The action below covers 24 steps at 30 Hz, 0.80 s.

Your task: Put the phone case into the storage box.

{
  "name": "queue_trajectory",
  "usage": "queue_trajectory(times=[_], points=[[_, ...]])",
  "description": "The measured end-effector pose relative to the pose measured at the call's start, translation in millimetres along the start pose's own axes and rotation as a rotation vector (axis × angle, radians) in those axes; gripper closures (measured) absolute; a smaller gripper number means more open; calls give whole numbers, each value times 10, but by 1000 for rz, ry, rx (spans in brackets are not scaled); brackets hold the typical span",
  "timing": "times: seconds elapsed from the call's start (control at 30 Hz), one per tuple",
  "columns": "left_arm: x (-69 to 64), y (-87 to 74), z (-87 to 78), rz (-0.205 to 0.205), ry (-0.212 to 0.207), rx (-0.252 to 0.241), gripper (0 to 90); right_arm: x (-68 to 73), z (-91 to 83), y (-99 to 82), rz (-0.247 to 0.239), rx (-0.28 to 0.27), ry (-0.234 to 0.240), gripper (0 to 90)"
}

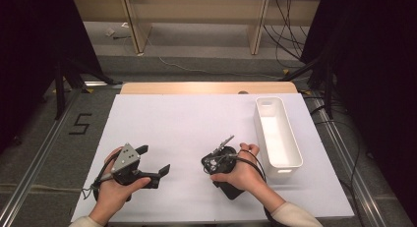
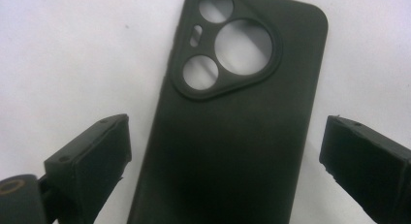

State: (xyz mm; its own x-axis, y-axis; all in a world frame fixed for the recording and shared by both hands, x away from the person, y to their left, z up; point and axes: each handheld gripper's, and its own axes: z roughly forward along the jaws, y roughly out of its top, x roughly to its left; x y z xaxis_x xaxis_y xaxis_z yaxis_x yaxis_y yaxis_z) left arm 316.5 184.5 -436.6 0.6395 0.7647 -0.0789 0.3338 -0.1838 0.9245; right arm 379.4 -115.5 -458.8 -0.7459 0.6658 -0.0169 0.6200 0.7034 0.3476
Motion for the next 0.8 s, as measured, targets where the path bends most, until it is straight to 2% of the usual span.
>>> queue_trajectory(times=[0.1,0.8], points=[[0,0,0,0,0,0,3,-5,24,-2,5,20,1,57],[2,-1,0,0,-2,0,3,10,133,34,-1,63,-27,39]])
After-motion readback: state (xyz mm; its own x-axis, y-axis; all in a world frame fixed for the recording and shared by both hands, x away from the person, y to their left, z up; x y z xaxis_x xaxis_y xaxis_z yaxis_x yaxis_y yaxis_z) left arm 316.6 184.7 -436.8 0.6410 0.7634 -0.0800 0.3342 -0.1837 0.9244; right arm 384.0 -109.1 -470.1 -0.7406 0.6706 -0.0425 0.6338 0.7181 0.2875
